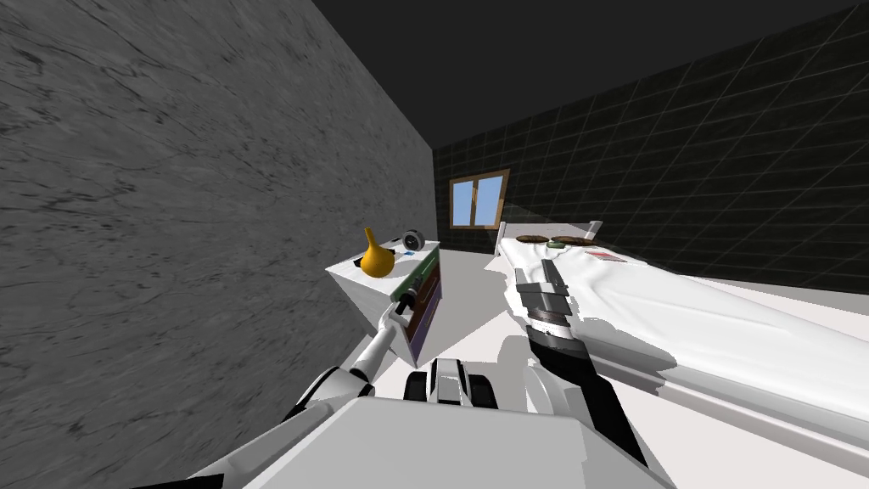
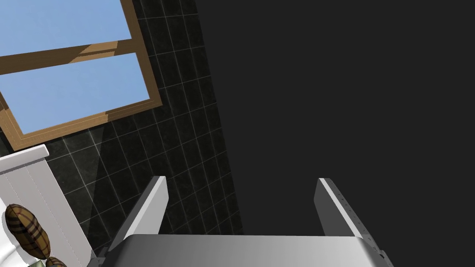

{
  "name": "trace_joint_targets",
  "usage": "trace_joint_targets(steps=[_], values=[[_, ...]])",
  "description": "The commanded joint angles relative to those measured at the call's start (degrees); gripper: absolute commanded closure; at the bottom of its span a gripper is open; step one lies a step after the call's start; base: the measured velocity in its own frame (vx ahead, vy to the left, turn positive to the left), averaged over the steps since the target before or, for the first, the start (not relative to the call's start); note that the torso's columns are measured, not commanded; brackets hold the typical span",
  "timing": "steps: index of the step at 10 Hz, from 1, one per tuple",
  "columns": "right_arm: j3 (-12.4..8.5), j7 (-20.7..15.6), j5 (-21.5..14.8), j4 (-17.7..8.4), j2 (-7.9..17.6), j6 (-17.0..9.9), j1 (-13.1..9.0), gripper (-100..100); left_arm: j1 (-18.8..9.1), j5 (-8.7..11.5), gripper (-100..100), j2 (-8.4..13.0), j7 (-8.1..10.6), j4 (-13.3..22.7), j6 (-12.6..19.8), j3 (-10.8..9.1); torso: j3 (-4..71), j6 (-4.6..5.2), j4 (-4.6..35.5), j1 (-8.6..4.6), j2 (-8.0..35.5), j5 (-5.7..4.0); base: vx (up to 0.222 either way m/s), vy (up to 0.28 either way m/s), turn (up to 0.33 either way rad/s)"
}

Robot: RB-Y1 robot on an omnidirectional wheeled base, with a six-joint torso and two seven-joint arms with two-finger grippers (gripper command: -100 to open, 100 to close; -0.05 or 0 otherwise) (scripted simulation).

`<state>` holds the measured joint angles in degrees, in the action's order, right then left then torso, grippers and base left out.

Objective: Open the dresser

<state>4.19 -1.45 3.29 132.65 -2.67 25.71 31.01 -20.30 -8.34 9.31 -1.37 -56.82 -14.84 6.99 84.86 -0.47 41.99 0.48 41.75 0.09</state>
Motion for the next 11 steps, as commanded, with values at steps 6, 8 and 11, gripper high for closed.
trace_joint_targets(steps=[6,8,11], values=[[0.0,0.0,0.0,0.0,0.0,0.0,0.0,0,10.3,-0.3,100,4.8,3.07,-13.1,4.4,2.08,0.0,-0.03,0.0,0.14,0.2,0.05,0.039,-0.024,-0.015],[0.0,0.0,0.0,0.0,0.0,0.0,0.0,0,13.4,-0.3,100,4.8,3.07,-17.0,4.4,2.08,0.0,0.01,-0.1,0.12,0.1,0.09,0.052,-0.022,-0.001],[0.0,0.0,0.0,0.0,0.0,0.0,0.0,0,17.1,-0.5,100,6.5,4.24,-22.8,6.0,3.11,-0.3,0.08,0.1,-0.1,0.4,0.02,0.043,-0.021,-0.016]])
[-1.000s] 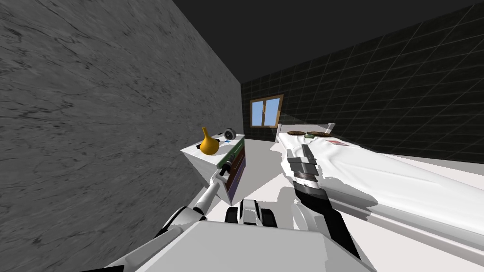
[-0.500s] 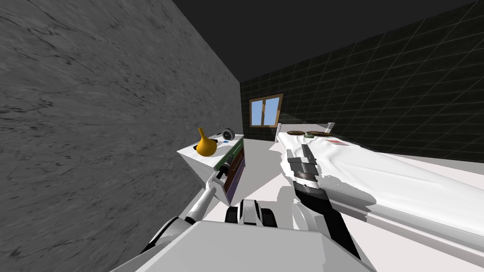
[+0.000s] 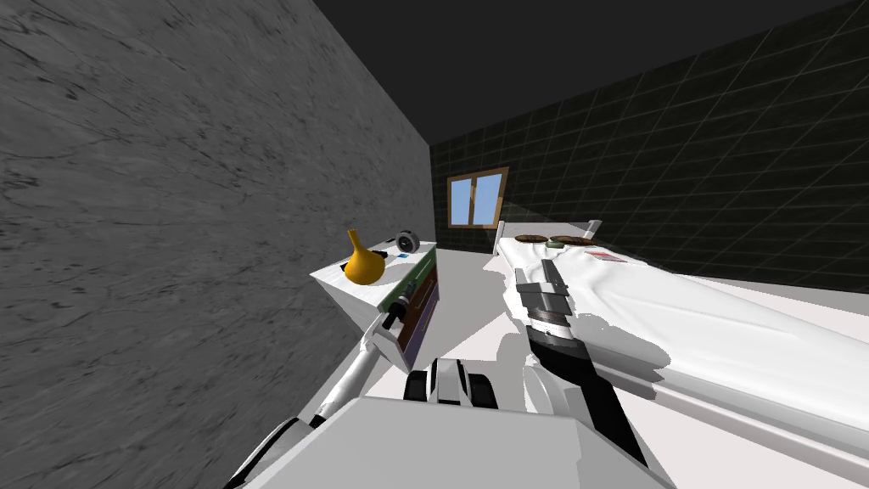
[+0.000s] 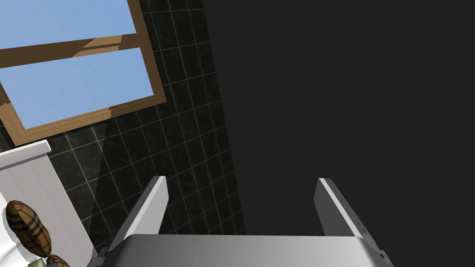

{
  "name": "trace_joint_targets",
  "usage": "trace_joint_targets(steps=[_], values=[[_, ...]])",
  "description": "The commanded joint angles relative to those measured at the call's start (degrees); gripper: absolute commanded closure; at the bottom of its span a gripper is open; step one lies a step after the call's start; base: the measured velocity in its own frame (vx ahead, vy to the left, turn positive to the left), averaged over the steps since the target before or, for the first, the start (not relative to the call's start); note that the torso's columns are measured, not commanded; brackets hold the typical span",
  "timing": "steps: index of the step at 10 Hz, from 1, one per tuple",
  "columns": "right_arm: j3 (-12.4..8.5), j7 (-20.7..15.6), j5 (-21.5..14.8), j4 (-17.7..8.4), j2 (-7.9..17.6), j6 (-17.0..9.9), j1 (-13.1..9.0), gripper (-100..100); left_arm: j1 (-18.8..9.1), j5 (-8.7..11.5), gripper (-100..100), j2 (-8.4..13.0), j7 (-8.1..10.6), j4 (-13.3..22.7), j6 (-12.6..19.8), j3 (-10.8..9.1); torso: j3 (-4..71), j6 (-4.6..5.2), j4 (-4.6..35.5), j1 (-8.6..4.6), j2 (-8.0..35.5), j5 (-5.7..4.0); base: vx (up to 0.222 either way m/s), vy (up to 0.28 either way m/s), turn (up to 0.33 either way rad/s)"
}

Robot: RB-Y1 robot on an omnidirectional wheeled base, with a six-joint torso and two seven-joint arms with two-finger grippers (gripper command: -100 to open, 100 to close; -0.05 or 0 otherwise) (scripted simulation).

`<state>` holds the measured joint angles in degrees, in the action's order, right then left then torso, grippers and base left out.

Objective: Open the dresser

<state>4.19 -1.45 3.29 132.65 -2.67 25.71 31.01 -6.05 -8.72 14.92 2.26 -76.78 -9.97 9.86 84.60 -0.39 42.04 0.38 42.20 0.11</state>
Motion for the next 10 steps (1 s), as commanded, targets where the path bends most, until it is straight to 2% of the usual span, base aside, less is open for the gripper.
trace_joint_targets(steps=[1,2,4,5,6,8,10], values=[[0.0,0.0,0.0,0.0,0.0,0.0,0.0,0,4.2,-0.1,100,0.9,0.61,-5.0,1.1,0.23,0.0,0.03,0.0,-0.06,0.1,-0.01,0.031,-0.01,0.008],[0.0,0.0,0.0,0.0,0.0,0.0,0.0,0,5.9,-0.3,100,2.7,1.78,-7.1,2.7,1.27,-0.1,0.03,0.1,-0.04,0.3,0.0,0.054,-0.031,-0.03],[0.0,0.0,0.0,0.0,0.0,0.0,0.0,0,9.1,-0.3,100,2.7,1.78,-11.4,2.7,1.27,-0.1,0.07,0.0,-0.17,0.3,-0.02,0.048,-0.024,-0.011],[0.0,0.0,0.0,0.0,0.0,0.0,0.0,0,9.1,-0.3,100,2.7,1.78,-11.7,2.7,1.27,-0.2,0.05,0.1,-0.1,0.4,-0.01,0.009,-0.003,-0.001],[0.0,0.0,0.0,0.0,0.0,0.0,0.0,0,11.1,-0.4,100,4.4,2.94,-14.0,4.3,2.3,-0.3,0.03,0.2,-0.07,0.6,0.0,0.043,-0.023,-0.046],[0.0,0.0,0.0,0.0,0.0,0.0,0.0,0,13.8,-0.4,100,4.4,2.94,-17.8,4.3,2.3,-0.3,0.01,0.2,-0.2,0.5,-0.05,0.049,-0.025,-0.008],[0.0,0.0,0.0,0.0,0.0,0.0,0.0,0,13.4,-0.4,100,4.3,2.88,-17.8,3.9,2.32,-0.4,-0.06,0.3,-0.08,0.8,-0.05,0.01,-0.01,-0.012]])
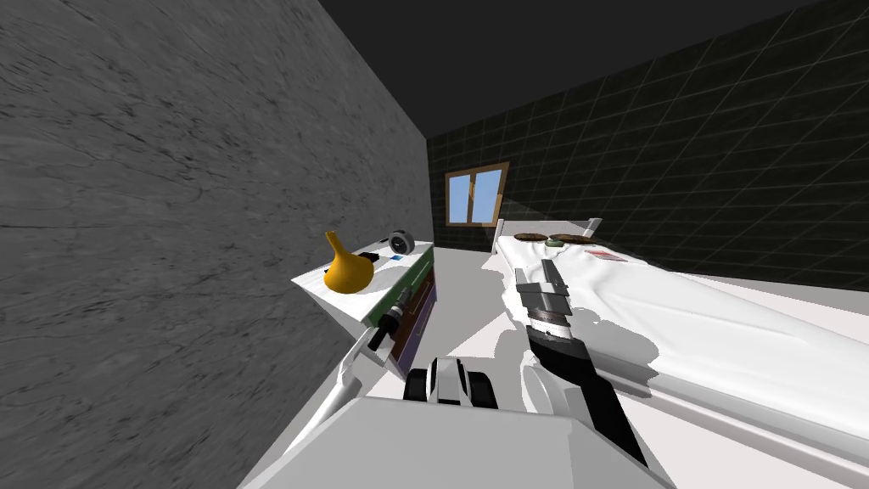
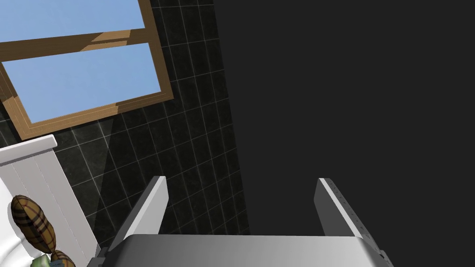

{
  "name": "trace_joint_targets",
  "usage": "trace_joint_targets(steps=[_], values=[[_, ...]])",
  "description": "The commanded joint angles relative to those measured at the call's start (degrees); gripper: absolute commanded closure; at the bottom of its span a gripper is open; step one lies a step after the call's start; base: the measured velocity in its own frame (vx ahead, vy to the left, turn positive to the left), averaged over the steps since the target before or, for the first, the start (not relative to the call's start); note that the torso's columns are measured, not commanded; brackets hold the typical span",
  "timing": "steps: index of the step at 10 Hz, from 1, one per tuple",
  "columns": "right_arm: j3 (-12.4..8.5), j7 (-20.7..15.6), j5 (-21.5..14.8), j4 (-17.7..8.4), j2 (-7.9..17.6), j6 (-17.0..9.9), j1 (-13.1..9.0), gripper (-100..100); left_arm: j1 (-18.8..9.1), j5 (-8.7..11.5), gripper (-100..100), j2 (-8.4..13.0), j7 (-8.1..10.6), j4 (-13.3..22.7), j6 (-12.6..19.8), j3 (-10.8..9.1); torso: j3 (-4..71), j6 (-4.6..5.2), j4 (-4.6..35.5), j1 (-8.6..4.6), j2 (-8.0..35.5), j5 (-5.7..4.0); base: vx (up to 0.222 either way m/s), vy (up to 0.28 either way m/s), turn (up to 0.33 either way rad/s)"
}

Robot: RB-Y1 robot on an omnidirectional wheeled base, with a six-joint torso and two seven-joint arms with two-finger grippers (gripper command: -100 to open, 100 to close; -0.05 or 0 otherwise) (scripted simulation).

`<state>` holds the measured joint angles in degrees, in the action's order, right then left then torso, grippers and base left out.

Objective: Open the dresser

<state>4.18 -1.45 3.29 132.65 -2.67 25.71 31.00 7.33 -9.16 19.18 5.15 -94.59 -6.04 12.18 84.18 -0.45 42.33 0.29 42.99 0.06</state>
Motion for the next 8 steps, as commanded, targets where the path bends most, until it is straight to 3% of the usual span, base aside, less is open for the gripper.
trace_joint_targets(steps=[1,3,5,8], values=[[0.0,0.0,0.0,0.0,0.0,0.0,0.0,0,0.4,-0.2,100,-0.2,0.02,-1.6,0.9,0.21,0.0,0.15,0.1,-0.07,-0.1,-0.02,-0.013,-0.12,0.02],[0.0,0.0,0.0,0.0,0.0,0.0,0.0,0,0.6,-0.3,100,-0.3,0.01,-2.8,1.5,0.34,0.1,0.29,0.2,-0.75,-0.1,-0.26,-0.025,-0.181,0.049],[0.0,0.0,0.0,0.0,0.0,0.0,0.0,0,1.1,-0.2,100,0.0,0.2,-2.8,2.0,0.45,0.0,0.35,0.4,-0.5,0.0,-0.27,-0.032,-0.121,0.013],[0.0,0.0,0.0,0.0,0.0,0.0,0.0,0,2.3,-1.0,100,-1.0,-0.51,-5.1,2.4,2.14,0.1,0.32,0.2,-0.49,-0.2,-0.21,-0.017,-0.142,0.078]])
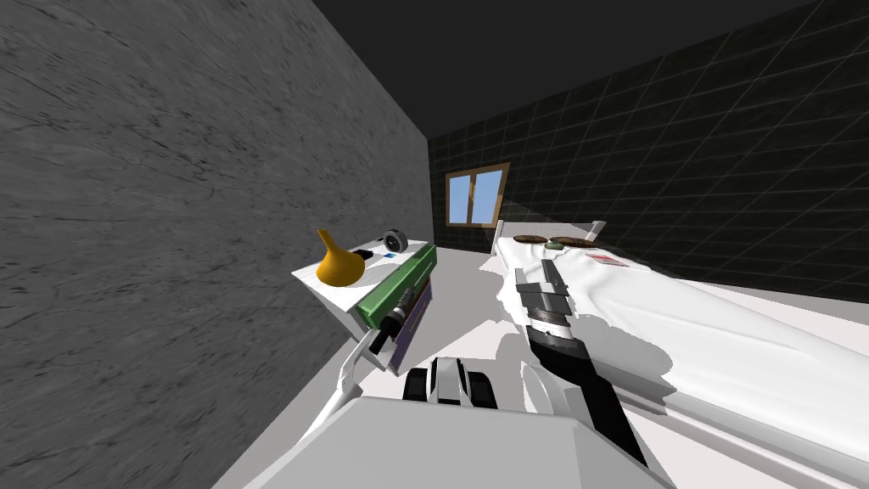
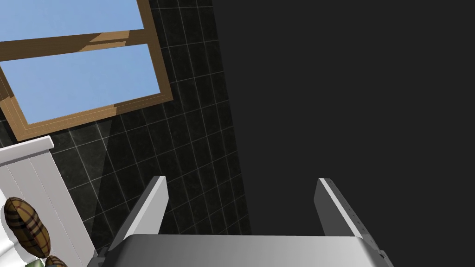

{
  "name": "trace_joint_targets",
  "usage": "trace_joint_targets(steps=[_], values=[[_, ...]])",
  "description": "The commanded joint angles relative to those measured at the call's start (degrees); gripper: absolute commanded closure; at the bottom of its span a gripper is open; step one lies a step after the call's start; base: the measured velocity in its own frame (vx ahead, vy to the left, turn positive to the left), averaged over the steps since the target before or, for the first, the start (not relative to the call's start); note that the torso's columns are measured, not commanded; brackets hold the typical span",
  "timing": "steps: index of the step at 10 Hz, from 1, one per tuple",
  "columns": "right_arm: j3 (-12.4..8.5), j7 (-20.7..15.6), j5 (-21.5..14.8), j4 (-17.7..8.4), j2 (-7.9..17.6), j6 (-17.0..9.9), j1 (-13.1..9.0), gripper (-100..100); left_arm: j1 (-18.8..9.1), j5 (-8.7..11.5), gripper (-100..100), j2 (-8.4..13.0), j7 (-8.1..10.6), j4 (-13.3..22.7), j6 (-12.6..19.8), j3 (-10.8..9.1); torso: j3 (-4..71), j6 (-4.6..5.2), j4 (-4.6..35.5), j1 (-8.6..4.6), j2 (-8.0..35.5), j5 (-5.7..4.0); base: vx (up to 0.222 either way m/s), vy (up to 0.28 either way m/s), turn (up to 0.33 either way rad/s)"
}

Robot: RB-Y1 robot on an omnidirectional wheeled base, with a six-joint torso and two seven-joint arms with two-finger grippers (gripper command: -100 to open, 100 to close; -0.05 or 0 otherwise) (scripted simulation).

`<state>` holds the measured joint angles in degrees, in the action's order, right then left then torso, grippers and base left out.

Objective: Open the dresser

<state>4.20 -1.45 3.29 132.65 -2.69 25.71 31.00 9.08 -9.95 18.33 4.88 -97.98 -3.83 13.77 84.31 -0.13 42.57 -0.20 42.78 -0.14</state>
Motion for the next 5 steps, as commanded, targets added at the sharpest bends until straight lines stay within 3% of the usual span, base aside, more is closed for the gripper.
trace_joint_targets(steps=[1,4,5], values=[[0.0,0.0,0.0,0.0,0.0,0.0,0.0,0,1.0,-0.6,100,-0.5,-0.55,-2.6,0.3,1.16,0.0,-0.02,0.1,0.13,0.1,0.0,-0.028,-0.132,0.079],[0.0,0.0,0.0,0.0,0.0,0.0,0.0,0,1.6,-1.2,100,-1.1,-1.02,-4.0,0.4,2.09,0.0,0.04,0.2,0.12,0.1,-0.02,-0.009,-0.116,0.06],[0.0,0.0,0.0,0.0,0.0,0.0,0.0,0,1.8,-1.1,100,-1.2,-0.97,-2.6,0.6,2.05,0.0,0.09,0.2,0.11,0.1,-0.04,-0.008,-0.041,-0.004]])
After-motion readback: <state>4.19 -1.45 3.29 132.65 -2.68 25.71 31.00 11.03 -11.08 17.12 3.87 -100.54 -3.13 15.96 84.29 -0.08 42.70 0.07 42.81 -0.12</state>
